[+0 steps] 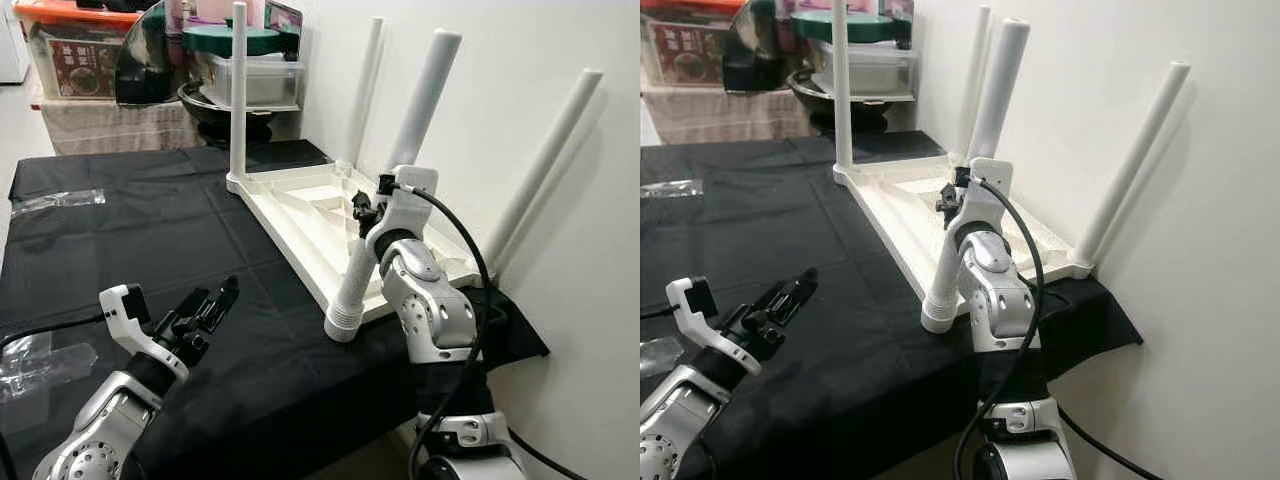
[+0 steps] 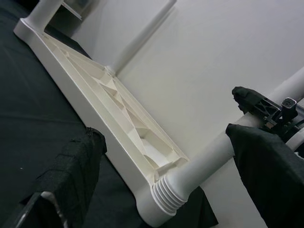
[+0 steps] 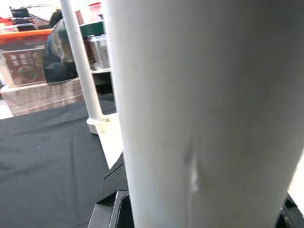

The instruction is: Building children table

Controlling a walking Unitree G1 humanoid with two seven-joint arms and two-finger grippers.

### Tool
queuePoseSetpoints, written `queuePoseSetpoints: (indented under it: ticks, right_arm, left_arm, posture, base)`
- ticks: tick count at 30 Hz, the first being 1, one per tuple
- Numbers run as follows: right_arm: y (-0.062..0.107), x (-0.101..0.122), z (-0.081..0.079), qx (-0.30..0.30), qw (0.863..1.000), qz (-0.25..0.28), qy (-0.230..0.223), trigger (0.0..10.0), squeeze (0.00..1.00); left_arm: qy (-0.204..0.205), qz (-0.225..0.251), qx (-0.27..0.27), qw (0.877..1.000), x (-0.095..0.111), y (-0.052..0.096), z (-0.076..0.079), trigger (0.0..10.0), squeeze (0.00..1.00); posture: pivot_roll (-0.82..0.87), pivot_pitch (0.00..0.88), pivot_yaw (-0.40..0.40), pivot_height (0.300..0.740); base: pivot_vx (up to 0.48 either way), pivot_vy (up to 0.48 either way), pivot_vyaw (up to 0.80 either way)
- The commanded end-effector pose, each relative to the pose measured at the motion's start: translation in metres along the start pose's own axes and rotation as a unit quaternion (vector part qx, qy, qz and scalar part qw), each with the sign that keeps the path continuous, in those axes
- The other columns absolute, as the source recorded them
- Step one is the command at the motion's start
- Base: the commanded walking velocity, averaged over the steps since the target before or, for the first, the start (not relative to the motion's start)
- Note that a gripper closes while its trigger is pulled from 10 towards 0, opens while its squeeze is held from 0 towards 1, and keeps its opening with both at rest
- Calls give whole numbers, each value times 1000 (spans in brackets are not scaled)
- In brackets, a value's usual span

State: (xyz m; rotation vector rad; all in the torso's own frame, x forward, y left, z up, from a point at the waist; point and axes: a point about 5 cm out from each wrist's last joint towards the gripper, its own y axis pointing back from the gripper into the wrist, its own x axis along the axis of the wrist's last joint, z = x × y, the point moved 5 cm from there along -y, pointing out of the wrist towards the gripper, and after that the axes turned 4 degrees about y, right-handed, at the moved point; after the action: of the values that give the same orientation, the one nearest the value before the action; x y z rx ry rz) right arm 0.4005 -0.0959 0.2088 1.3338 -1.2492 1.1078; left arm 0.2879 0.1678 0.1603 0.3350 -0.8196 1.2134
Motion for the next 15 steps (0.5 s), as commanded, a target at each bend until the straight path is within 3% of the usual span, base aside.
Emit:
queuePoseSetpoints:
  ticks: [1, 15]
  right_arm:
    - [9, -71, 21, -55, 989, -133, -13, 0, 0]
    - [18, -70, 26, -110, 984, -140, -26, 0, 0]
  left_arm:
    - [1, -4, 2, 1000, -3, 0, -1, 10000, 0]
    - [-2, -12, -1, 1000, -4, -1, 0, 10000, 0]
  posture:
    - [61, 0, -123, 740]
    - [58, 0, -106, 740]
  base:
    - [0, 0, 0]
    - [0, 0, 0]
